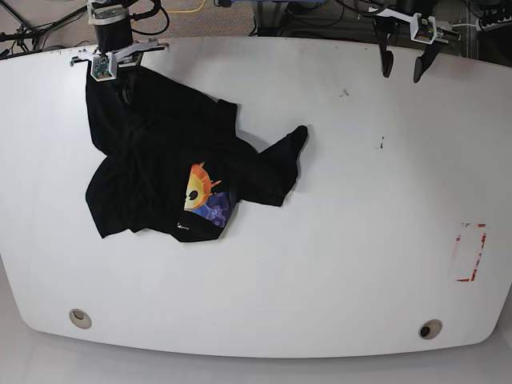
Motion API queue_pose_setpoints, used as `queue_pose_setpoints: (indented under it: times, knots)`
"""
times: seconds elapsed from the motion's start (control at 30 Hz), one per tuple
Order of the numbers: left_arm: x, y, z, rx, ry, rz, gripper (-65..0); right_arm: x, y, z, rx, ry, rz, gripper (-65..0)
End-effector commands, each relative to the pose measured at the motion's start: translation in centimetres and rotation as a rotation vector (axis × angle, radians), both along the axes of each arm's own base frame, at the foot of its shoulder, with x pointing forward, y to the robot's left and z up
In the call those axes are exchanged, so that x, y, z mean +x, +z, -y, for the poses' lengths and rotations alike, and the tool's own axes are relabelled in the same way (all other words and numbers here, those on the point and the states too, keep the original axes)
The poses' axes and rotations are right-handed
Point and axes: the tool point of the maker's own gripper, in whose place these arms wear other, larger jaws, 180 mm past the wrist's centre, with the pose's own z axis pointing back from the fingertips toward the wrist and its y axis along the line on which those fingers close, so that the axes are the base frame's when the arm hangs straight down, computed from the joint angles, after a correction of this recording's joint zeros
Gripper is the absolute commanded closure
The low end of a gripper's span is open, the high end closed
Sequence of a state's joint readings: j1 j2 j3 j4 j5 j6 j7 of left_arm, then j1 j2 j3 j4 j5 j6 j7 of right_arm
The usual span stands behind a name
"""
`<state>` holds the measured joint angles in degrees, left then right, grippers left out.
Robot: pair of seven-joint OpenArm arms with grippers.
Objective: Fold the T-shirt properly
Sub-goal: 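Lower the right gripper toward the crumpled black T-shirt's edge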
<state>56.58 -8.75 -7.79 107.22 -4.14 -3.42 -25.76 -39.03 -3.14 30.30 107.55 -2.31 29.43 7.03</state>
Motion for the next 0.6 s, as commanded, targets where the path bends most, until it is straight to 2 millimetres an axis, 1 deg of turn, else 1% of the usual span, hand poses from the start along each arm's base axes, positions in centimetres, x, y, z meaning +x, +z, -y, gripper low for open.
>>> queue_pose_setpoints:
  times: [0.0, 0.23, 0.3, 0.43, 0.57]
  knots:
    - [1.3, 1.5, -0.2, 0.008, 0.009, 0.073, -32.9, 1.5, 0.6, 0.3, -0.022, 0.038, 0.019, -8.4]
    - [2.1, 1.8, -0.2, 0.007, 0.010, 0.096, -34.4, 3.5, 0.5, 0.5, -0.040, 0.041, 0.004, -21.5]
    - [2.5, 1.8, -0.1, 0.004, 0.006, 0.107, -35.2, 3.9, 0.6, 0.5, -0.041, 0.039, 0.005, -30.2]
    - [2.9, 1.9, -0.1, 0.005, 0.007, 0.115, -37.1, 4.0, 0.6, 0.6, -0.042, 0.030, 0.002, -37.3]
    - [3.3, 1.9, -0.1, 0.008, 0.007, 0.117, -39.6, 4.4, 0.5, 0.7, -0.042, 0.029, -0.006, -41.1]
